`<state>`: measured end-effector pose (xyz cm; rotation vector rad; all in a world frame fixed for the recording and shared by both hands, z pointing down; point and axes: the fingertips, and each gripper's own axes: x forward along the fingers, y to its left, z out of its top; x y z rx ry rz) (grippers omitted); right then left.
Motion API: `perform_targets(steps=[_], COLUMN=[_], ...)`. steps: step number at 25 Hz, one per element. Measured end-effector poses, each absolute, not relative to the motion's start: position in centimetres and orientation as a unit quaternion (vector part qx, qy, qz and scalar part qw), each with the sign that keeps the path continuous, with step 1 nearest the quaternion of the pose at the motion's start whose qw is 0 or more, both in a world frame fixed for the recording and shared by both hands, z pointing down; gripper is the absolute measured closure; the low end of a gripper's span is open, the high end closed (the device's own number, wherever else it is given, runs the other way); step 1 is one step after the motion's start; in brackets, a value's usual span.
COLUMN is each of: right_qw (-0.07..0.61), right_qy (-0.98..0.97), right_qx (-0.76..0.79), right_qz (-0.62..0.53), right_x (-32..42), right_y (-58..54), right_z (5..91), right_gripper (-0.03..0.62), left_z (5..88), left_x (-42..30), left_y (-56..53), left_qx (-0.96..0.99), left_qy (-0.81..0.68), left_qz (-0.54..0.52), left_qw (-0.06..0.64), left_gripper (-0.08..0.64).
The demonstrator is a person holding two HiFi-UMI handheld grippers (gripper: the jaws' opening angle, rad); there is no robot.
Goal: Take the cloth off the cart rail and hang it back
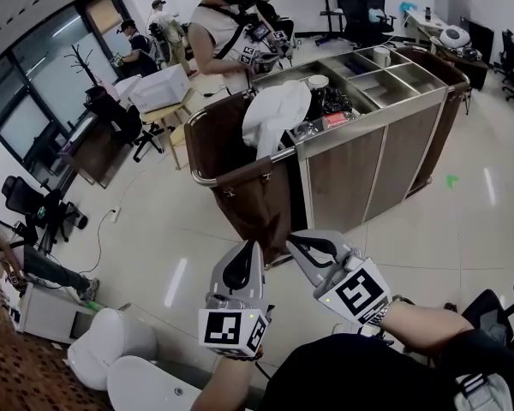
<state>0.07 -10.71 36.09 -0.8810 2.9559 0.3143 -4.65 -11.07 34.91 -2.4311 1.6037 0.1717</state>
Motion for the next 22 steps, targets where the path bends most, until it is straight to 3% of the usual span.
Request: perform_targets(steps=[8, 11, 22], right_qw=[0.010, 0.011, -0.001], right_qy=[0.949, 0.951, 0.948], right_qx=[-0.289, -0.297, -0.287], right_qz=[0.127, 0.084, 0.137], right_x=[-0.5, -0.9, -1.7], right_y=[-9.7, -9.0, -8.4], right_z=[36.6, 36.8, 36.4], right_gripper=[0.592, 0.592, 0.592], left_z=[35.9, 36.2, 35.8], left_x=[-4.7, -5.0, -5.8], left_y=[-9.8, -9.3, -8.4], left_qx=[-0.835, -0.835, -0.833], left_qy=[0.536, 0.536, 0.539], left_qz=[0.058, 0.058, 0.062], left_qw=[0.114, 0.112, 0.112], left_gripper=[0.557, 0.558, 0.557])
